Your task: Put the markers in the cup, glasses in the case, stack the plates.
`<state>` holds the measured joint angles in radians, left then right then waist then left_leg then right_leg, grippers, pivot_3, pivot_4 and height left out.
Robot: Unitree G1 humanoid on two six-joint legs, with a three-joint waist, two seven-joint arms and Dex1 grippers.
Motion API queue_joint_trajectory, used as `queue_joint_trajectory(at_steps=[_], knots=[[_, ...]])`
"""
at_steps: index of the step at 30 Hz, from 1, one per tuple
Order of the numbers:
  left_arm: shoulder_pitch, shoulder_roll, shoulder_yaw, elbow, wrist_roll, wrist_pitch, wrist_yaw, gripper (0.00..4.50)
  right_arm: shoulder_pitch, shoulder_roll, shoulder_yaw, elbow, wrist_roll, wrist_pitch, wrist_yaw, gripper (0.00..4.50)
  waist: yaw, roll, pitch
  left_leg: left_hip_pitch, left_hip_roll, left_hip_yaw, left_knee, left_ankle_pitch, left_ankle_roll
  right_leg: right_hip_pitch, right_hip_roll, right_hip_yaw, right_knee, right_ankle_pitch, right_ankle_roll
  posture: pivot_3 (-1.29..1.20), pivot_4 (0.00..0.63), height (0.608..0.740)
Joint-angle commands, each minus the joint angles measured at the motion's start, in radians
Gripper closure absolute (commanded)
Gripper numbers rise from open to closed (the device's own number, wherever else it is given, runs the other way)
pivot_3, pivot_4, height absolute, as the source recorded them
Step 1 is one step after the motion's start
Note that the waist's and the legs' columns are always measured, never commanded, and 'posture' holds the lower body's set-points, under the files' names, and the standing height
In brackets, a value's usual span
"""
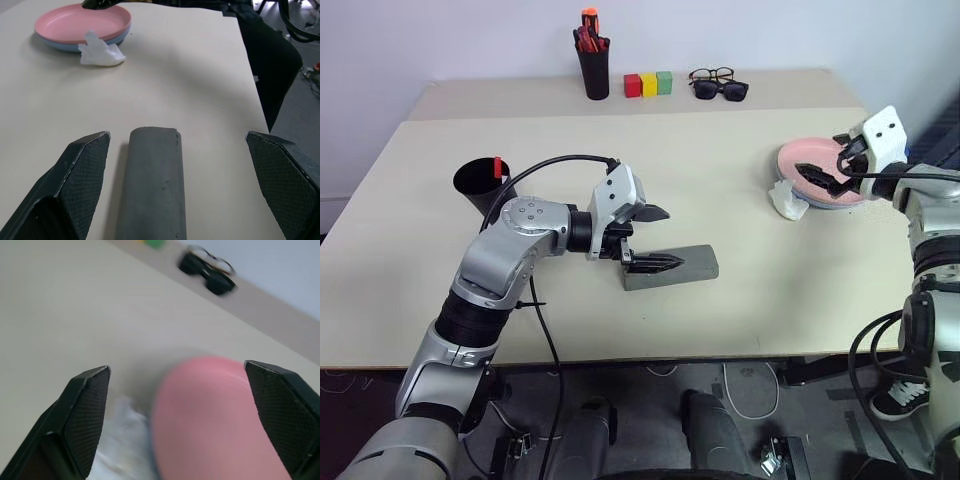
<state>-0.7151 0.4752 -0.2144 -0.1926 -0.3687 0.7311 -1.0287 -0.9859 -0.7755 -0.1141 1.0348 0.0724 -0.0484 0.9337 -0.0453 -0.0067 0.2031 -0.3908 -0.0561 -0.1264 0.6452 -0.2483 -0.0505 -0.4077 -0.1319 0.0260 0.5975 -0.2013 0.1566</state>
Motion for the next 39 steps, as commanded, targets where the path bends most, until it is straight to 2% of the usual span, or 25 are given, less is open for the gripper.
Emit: queue_joint_trajectory(at_steps=[1,5,24,27,34,39], knots=[[-0.024,0.000,0.010,-0.002,-0.016,-0.019,-0.001,0.00,0.100,0.035,-0.047,-0.147,0.114,0.159,0.094,0.04,0.001,0.000,0.000,0.000,0.000,0.000,0.000,0.000,0.000,0.000,0.000,0.000,0.000,0.000,0.000,0.00,0.150,0.740],[-0.044,0.002,0.026,0.013,-0.029,-0.024,-0.004,0.00,0.176,0.080,-0.081,-0.237,0.190,0.281,0.106,0.04,0.002,0.000,0.000,0.000,0.000,0.000,0.001,0.000,0.000,0.000,0.000,0.000,0.000,0.000,0.000,0.00,0.150,0.740],[-0.016,0.041,0.045,-0.042,-0.058,0.005,0.052,0.00,0.103,0.126,-0.035,0.016,0.066,0.080,-0.084,0.04,0.000,0.001,0.000,0.000,0.000,0.000,0.001,0.000,0.000,-0.001,0.000,0.000,0.001,0.000,0.000,0.00,0.150,0.740],[-0.014,0.046,0.043,-0.045,-0.058,0.003,0.062,0.00,0.095,0.124,-0.013,0.052,0.029,0.036,-0.122,0.90,0.000,0.001,0.000,0.000,0.000,0.000,0.001,0.000,0.000,-0.001,0.000,0.000,0.001,0.000,0.000,0.00,0.150,0.740],[-0.010,0.050,0.039,-0.049,-0.060,0.001,0.078,0.00,0.089,0.120,0.025,0.109,-0.038,-0.032,-0.170,4.45,-0.001,0.001,0.000,0.000,0.000,0.000,0.001,0.000,0.000,-0.001,0.000,0.000,0.001,0.000,0.000,0.00,0.150,0.740],[-0.010,0.048,0.037,-0.049,-0.065,0.002,0.087,0.00,0.089,0.121,0.032,0.117,-0.058,-0.054,-0.178,4.45,-0.001,0.001,0.000,0.000,0.000,0.000,0.001,0.000,0.000,-0.001,0.000,0.000,0.001,0.000,0.000,0.00,0.150,0.740]])
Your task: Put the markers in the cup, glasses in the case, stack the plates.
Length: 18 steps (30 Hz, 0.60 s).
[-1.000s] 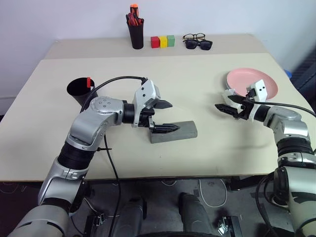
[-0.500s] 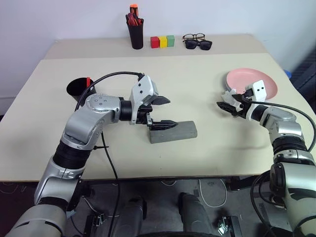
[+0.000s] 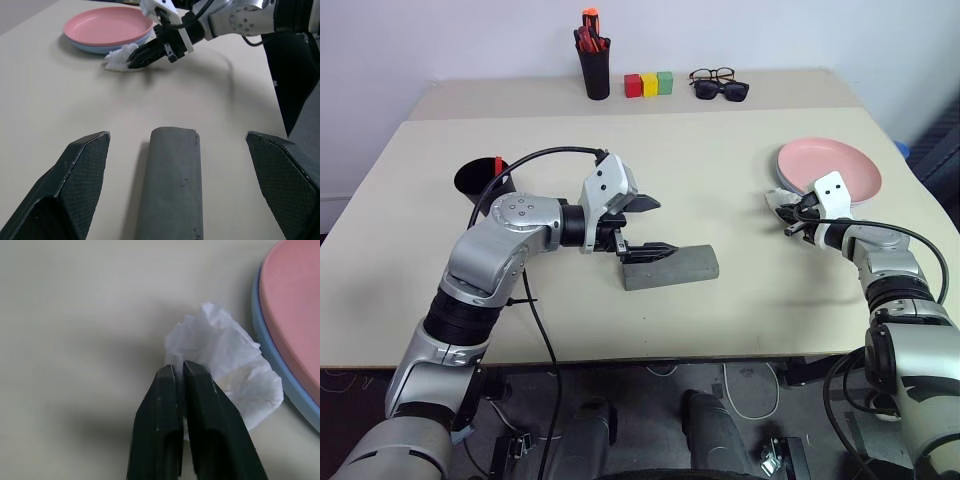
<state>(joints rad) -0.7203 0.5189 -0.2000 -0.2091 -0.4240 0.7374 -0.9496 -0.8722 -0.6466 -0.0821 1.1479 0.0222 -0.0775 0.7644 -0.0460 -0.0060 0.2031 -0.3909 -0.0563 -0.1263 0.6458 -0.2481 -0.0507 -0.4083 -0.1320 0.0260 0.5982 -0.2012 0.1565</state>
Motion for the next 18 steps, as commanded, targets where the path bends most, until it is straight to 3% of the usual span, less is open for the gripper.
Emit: queue_joint_trajectory(at_steps=[1,10,18], knots=[[-0.005,0.004,0.022,-0.032,-0.010,-0.005,0.010,0.00,-0.026,-0.009,-0.001,0.003,-0.009,-0.031,-0.013,4.45,0.000,0.000,0.000,0.000,0.000,0.000,0.000,0.000,0.000,0.000,0.000,0.000,0.000,0.000,0.000,0.00,0.150,0.740],[-0.001,-0.005,0.018,-0.026,-0.014,-0.013,0.018,0.00,-0.087,-0.011,-0.095,-0.132,0.113,-0.070,0.077,4.45,-0.003,0.000,0.000,0.000,0.000,0.000,0.000,0.000,0.000,0.000,0.000,0.000,0.000,0.000,0.000,0.00,0.150,0.740],[-0.001,-0.017,0.022,-0.025,-0.016,-0.014,0.024,0.00,-0.206,-0.083,-0.115,-0.065,0.078,-0.160,-0.061,4.45,0.004,0.000,0.000,0.000,0.000,0.000,0.000,0.000,0.000,0.000,0.000,0.000,0.000,0.000,0.000,0.00,0.150,0.740]])
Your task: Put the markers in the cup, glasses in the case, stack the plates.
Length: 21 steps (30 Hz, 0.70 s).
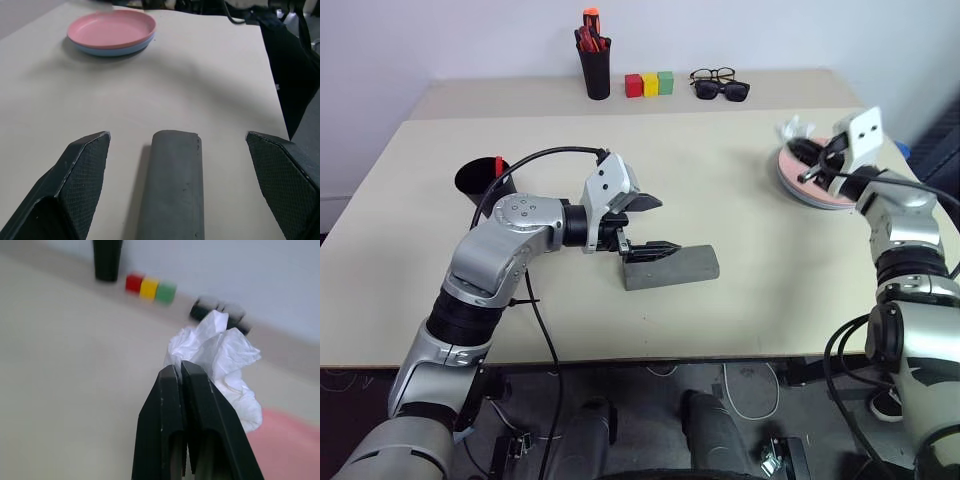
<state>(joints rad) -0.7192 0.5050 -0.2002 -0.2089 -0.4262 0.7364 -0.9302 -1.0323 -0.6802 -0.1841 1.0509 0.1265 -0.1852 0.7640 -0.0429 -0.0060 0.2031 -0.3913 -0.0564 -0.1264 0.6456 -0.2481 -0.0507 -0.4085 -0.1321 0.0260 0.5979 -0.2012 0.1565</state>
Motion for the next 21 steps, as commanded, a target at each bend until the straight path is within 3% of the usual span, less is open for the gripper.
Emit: queue_joint_trajectory(at_steps=[1,2,5,10,15,19,21], knots=[[-0.002,-0.005,0.023,-0.025,-0.013,-0.014,0.007,0.00,-0.058,-0.062,-0.008,0.063,-0.038,-0.053,-0.080,4.45,0.001,0.000,0.000,0.000,0.000,0.000,0.000,0.000,0.000,0.000,0.000,0.000,0.000,0.000,0.000,0.00,0.150,0.740],[-0.001,-0.006,0.025,-0.025,-0.013,-0.015,0.010,0.00,-0.066,-0.073,-0.003,0.093,-0.049,-0.055,-0.090,4.45,0.001,0.000,0.000,0.000,0.000,0.000,0.000,0.000,0.000,0.000,0.000,0.000,0.000,0.000,0.000,0.00,0.150,0.740],[0.008,-0.013,0.034,-0.032,-0.018,0.001,0.032,0.00,-0.071,-0.093,0.016,0.155,-0.085,-0.070,-0.115,3.17,-0.002,0.000,0.000,0.000,0.000,0.000,0.000,0.000,0.000,0.000,0.000,0.000,-0.001,0.000,0.000,0.00,0.150,0.740],[0.028,-0.042,0.079,-0.041,-0.029,0.008,0.101,0.00,-0.067,-0.098,-0.007,0.173,-0.080,-0.100,-0.156,0.58,-0.016,0.000,0.000,0.000,0.000,0.000,0.000,0.000,0.000,0.000,0.000,0.000,0.000,0.000,0.000,0.00,0.150,0.740],[0.136,-0.129,0.150,-0.021,0.081,-0.280,0.258,0.00,-0.006,-0.119,-0.046,0.106,-0.034,-0.163,-0.112,0.58,-0.019,0.000,0.000,0.000,0.000,0.000,0.000,0.000,0.000,0.000,0.000,0.001,0.000,0.000,0.000,0.00,0.150,0.740],[0.244,-0.097,0.163,-0.040,0.139,-0.354,0.290,0.00,0.194,-0.143,-0.088,-0.166,0.090,-0.053,0.101,0.58,-0.009,0.000,0.000,0.001,0.000,0.000,-0.001,0.000,0.000,0.001,0.000,0.001,-0.001,0.000,0.000,0.00,0.150,0.740],[0.300,-0.070,0.185,-0.050,0.074,-0.322,0.232,0.00,0.362,-0.163,-0.127,-0.384,0.157,0.047,0.131,0.58,-0.001,0.000,0.000,0.000,0.000,0.000,0.000,0.000,0.000,0.000,0.000,0.001,0.000,0.000,0.000,0.00,0.150,0.740]])
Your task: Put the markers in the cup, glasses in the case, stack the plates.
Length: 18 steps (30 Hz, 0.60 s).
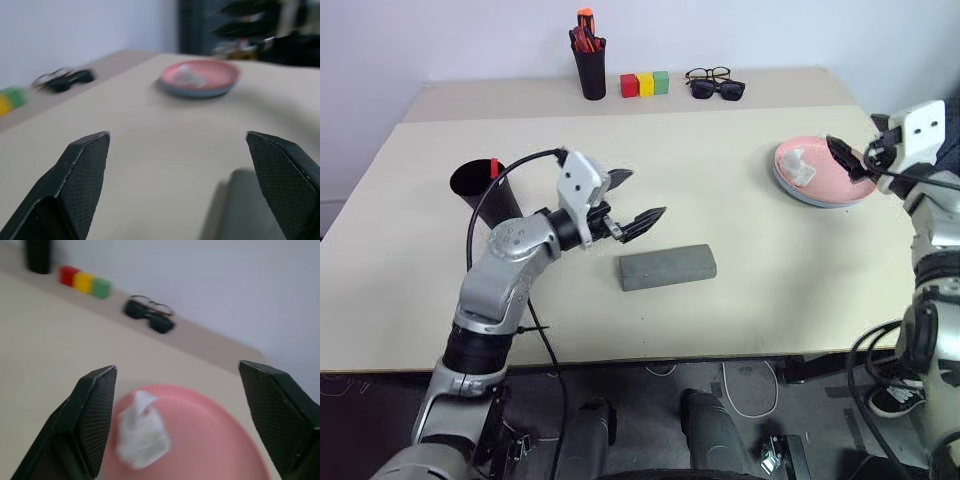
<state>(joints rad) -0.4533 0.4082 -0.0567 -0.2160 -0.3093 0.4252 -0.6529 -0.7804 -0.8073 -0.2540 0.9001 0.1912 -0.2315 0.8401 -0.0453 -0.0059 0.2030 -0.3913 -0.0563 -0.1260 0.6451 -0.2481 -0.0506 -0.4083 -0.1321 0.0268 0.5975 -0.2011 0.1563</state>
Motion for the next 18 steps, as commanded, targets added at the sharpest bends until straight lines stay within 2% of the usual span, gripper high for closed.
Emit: queue_joint_trajectory(at_steps=[1,5,9,13,18], knots=[[0.069,0.028,0.071,-0.053,-0.084,-0.005,-0.060,0.00,0.232,-0.053,-0.087,-0.362,0.119,0.140,0.070,0.58,0.006,0.000,0.000,0.000,0.000,0.000,0.000,0.000,0.000,0.000,0.000,0.000,0.000,0.000,0.000,0.00,0.150,0.740],[0.187,0.056,0.147,-0.121,-0.162,0.023,-0.074,0.00,0.649,-0.081,-0.272,-0.746,0.227,0.323,0.092,0.58,0.033,0.001,-0.001,0.000,0.000,0.000,0.001,-0.001,0.001,0.000,0.000,0.000,0.000,0.000,0.000,0.00,0.150,0.740],[0.303,0.090,0.210,-0.194,-0.170,0.010,-0.056,0.00,0.952,-0.069,-0.461,-0.917,0.266,0.389,0.131,0.58,0.031,0.002,-0.002,0.001,0.000,0.001,0.002,-0.001,0.001,0.002,-0.001,0.000,-0.001,-0.002,-0.004,0.00,0.150,0.740],[0.381,0.141,0.256,-0.214,-0.179,0.027,-0.062,0.00,1.118,-0.028,-0.594,-1.001,0.317,0.421,0.158,0.58,0.024,0.002,-0.003,0.004,0.002,0.003,0.002,-0.001,0.001,0.004,0.000,0.001,-0.001,-0.004,-0.003,0.00,0.150,0.740],[0.412,0.175,0.262,-0.213,-0.185,0.010,-0.089,0.00,1.181,-0.001,-0.643,-1.009,0.332,0.412,0.159,0.58,0.028,0.002,-0.004,0.004,0.003,0.006,0.004,-0.001,0.001,0.004,-0.001,0.000,-0.002,-0.003,-0.003,0.00,0.150,0.740]])
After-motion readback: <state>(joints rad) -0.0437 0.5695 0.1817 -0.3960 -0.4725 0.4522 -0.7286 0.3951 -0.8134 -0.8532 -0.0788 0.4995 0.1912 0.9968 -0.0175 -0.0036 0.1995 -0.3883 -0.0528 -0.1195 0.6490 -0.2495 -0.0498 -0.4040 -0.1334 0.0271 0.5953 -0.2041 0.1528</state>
